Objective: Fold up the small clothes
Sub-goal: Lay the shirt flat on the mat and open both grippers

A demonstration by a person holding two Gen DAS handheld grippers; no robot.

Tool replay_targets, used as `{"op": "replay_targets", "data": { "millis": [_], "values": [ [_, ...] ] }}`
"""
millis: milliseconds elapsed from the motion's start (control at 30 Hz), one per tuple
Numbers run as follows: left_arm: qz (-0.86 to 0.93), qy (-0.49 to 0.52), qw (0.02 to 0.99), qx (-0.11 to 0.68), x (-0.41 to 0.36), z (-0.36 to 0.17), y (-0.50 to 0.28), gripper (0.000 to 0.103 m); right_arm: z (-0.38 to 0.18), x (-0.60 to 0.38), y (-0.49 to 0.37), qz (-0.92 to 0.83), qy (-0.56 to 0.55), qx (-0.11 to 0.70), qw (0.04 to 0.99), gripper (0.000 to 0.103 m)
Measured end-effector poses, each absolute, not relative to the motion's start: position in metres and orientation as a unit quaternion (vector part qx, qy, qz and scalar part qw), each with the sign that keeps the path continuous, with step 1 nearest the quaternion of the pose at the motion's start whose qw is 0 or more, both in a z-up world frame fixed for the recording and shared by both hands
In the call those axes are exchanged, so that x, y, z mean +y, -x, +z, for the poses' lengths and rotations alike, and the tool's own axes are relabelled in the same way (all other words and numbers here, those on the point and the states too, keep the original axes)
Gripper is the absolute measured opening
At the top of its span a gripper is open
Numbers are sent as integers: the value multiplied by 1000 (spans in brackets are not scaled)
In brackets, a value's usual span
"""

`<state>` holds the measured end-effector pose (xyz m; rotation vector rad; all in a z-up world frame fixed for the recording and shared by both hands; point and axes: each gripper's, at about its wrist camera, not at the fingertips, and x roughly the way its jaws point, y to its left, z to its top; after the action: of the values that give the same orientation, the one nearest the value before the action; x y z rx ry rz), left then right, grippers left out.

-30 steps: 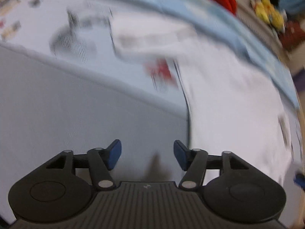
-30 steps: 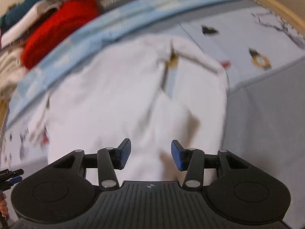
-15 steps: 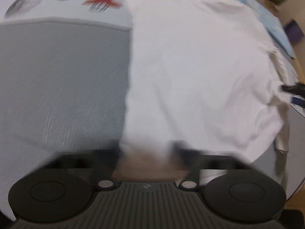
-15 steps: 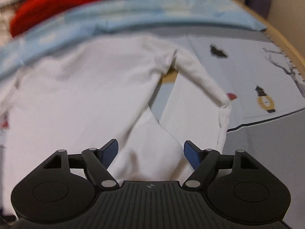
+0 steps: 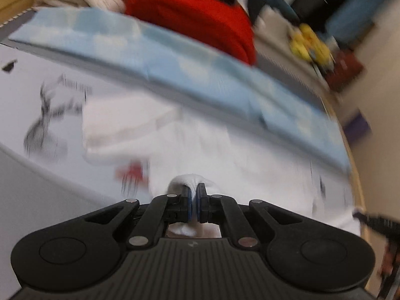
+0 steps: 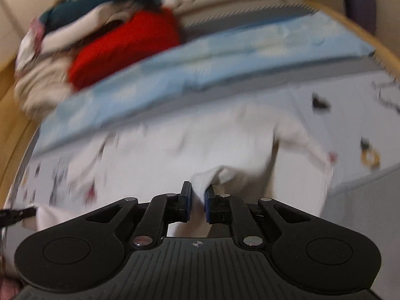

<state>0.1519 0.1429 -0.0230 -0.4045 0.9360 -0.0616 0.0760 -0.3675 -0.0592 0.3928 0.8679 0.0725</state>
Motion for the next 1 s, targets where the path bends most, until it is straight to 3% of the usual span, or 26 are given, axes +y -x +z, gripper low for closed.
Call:
{"op": "replay_targets", "data": {
  "millis": [167, 300, 433, 500, 633, 867, 1000],
  "values": [
    [-31, 237, 909, 341, 140, 104, -242, 4, 28, -375, -177, -10, -236, 333, 913, 9],
    [-61, 245, 933, 256, 146, 199, -225, 4, 126, -379, -185, 11, -235, 234, 943, 9],
    [-83, 243, 940, 223, 157, 228, -183, 4, 175, -386, -146, 48, -224, 179, 957, 10],
    [-86, 236, 936, 246, 165, 211, -157, 4, 170, -389, -119, 64, -225, 186, 954, 10],
    [-65, 207, 909, 357, 172, 119, -104, 4, 104, -385, -67, 77, -217, 267, 936, 10],
    [6, 142, 809, 570, 187, -84, -9, 4, -85, -357, 30, 45, -234, 455, 858, 10],
    [4, 63, 774, 630, 170, -145, 35, 4, -162, -327, 82, 22, -217, 530, 820, 10]
  ]
}}
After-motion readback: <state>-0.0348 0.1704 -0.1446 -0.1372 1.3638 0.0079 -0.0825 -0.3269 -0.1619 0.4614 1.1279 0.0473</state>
